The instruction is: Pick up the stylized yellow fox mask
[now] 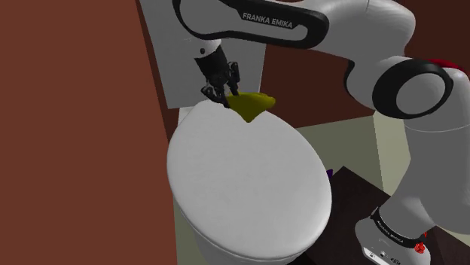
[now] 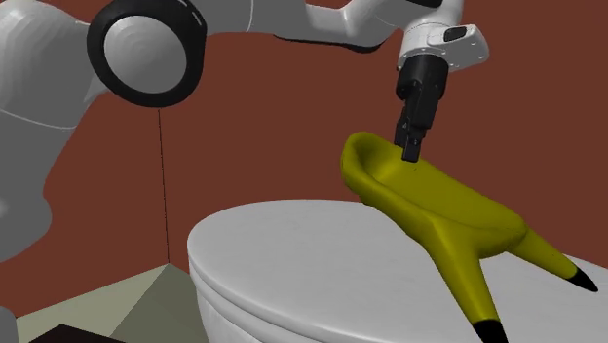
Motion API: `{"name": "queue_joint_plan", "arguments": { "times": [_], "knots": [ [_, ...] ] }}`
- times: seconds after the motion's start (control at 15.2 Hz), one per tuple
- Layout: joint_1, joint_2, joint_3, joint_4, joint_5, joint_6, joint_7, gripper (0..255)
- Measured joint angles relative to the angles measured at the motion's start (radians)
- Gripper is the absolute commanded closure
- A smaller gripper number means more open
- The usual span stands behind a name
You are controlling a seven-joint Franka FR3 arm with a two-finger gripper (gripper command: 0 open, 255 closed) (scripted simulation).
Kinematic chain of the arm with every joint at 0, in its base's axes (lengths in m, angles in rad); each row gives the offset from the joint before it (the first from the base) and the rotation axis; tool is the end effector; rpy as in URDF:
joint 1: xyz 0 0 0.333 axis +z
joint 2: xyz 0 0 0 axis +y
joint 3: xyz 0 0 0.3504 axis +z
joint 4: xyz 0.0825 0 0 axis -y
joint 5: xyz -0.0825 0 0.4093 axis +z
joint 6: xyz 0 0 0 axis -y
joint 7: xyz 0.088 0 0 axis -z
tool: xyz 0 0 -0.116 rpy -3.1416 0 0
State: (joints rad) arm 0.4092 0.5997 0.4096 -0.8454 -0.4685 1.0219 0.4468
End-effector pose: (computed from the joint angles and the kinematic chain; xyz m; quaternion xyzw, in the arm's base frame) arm 0.5835 0.3746 0.5878 0.9710 0.0897 -0.0986 0.1984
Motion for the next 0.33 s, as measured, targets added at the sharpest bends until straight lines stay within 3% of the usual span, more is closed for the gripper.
{"name": "queue_joint_plan", "arguments": {
  "times": [0.2, 0.33],
  "knots": [
    [0.041, 0.055, -0.015, 0.138, -0.029, -0.075, -0.03, 255],
    [0.09, 0.123, -0.043, 0.292, -0.059, -0.148, -0.07, 255]
  ]
}}
